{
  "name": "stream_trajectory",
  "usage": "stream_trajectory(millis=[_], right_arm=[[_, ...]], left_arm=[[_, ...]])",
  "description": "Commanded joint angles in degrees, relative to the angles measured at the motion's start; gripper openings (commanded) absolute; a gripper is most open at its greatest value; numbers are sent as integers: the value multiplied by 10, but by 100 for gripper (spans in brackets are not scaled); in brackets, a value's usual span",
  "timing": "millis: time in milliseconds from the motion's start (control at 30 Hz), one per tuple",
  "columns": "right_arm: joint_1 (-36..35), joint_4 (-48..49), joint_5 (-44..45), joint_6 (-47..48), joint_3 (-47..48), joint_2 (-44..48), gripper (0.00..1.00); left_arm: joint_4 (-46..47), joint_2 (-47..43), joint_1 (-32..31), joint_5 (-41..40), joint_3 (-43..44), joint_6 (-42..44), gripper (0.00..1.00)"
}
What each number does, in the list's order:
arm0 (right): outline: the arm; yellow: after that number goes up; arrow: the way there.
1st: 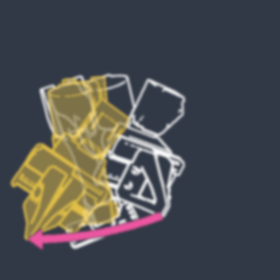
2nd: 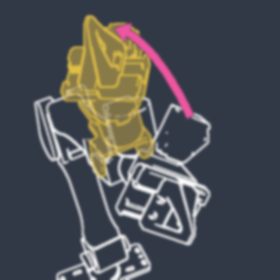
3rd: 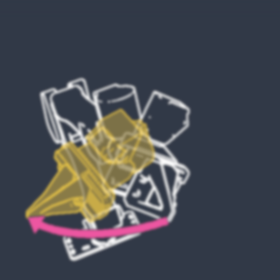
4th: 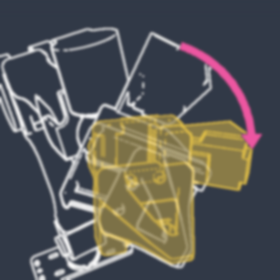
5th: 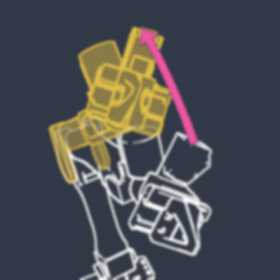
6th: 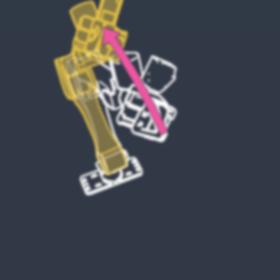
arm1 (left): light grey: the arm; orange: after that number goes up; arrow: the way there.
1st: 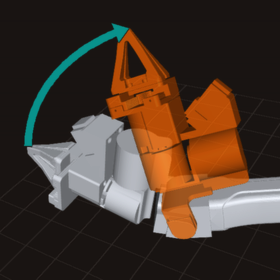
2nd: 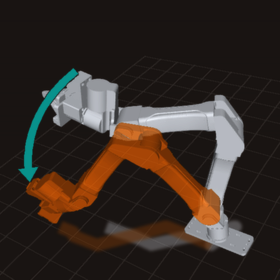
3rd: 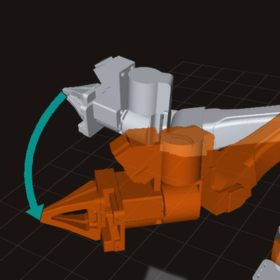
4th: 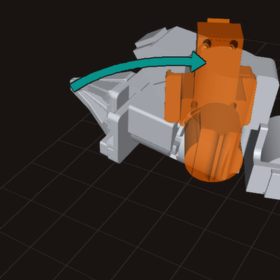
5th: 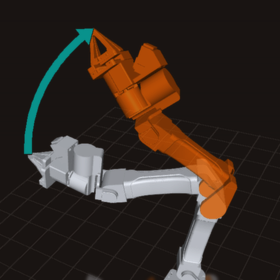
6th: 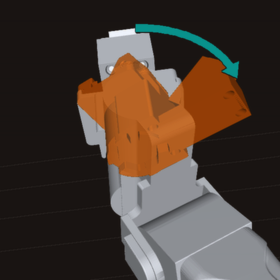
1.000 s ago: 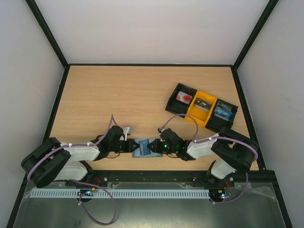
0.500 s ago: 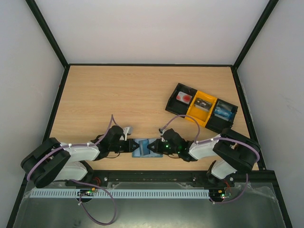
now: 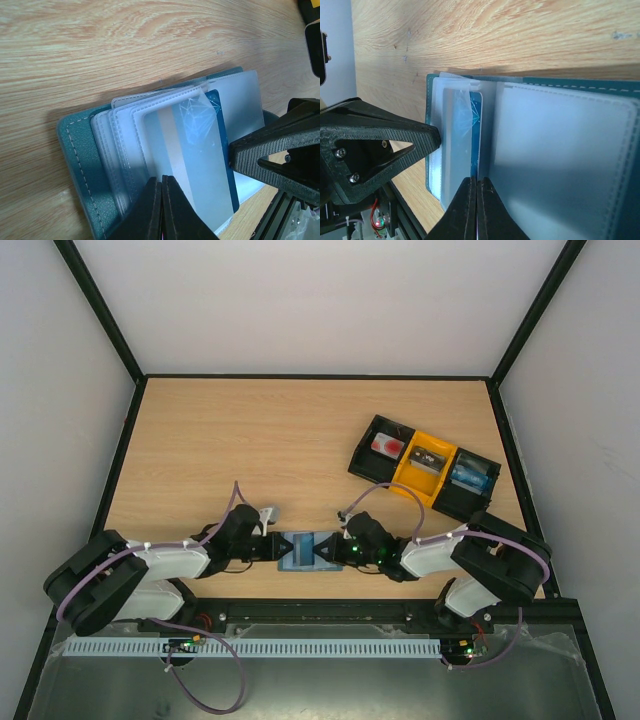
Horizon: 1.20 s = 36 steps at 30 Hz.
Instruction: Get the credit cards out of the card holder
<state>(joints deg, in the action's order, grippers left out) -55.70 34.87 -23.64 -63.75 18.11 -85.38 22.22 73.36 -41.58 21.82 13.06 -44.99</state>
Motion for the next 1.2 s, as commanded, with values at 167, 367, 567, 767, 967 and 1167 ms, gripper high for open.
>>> stream_trajectory(millis=[167,367,567,767,967,1167], right_arm=[[5,5,9,-4,-4,6,9],[5,-2,10,0,12,-9,15],[5,25,-7,-3,17,-35,14],[5,32,-10,4,13,-33,5],[6,52,-16,0,1,-28,2],[5,38,-4,2,-14,-6,2]], left_arm=[[-20,6,2,-15,1,7,3],[-12,6,2,-8,0,3,3],[-13,4,2,-8,-1,3,3],[-14,6,2,-8,-1,5,3],[-12,12,2,-7,0,8,3],[-12,19,2,-8,-1,11,3]])
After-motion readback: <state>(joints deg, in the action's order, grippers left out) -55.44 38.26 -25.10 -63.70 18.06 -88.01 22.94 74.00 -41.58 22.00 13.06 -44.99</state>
